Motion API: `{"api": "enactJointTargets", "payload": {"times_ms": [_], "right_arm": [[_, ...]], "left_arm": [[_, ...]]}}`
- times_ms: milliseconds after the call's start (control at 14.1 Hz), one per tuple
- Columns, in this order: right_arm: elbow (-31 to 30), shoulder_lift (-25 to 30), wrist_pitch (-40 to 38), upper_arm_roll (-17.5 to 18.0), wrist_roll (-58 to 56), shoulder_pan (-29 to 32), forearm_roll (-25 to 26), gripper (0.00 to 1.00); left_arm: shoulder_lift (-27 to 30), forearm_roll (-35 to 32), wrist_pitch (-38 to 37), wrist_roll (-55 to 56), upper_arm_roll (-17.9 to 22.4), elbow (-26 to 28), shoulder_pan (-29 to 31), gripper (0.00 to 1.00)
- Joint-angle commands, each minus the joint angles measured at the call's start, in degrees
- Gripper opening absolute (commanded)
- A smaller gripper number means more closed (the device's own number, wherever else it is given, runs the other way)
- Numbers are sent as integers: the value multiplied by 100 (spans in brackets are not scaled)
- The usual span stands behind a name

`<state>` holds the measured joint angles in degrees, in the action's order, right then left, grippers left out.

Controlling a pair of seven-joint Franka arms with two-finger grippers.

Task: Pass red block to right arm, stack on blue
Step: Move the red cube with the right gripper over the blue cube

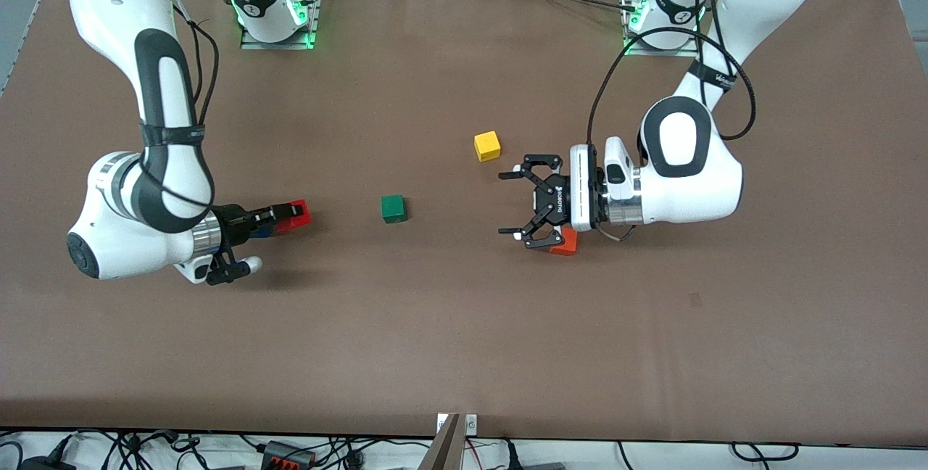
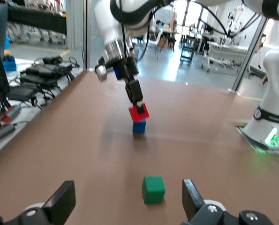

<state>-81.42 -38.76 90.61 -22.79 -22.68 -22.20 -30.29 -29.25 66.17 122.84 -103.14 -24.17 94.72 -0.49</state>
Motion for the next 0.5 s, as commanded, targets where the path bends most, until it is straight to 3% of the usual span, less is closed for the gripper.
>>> {"api": "enactJointTargets", "payload": {"times_ms": [0, 142, 426], "right_arm": [[-312, 517, 176, -112, 106, -162, 1100, 0], [-645, 781, 490, -138, 158, -206, 1647, 0], [-1532, 1247, 1553, -138, 536, -416, 2122, 0]], "left_arm": [[226, -796, -382, 695, -9, 82, 137, 100], [288, -1560, -707, 1285, -18, 56, 338, 100], [288, -3115, -1445, 2357, -18, -67, 681, 100]]}}
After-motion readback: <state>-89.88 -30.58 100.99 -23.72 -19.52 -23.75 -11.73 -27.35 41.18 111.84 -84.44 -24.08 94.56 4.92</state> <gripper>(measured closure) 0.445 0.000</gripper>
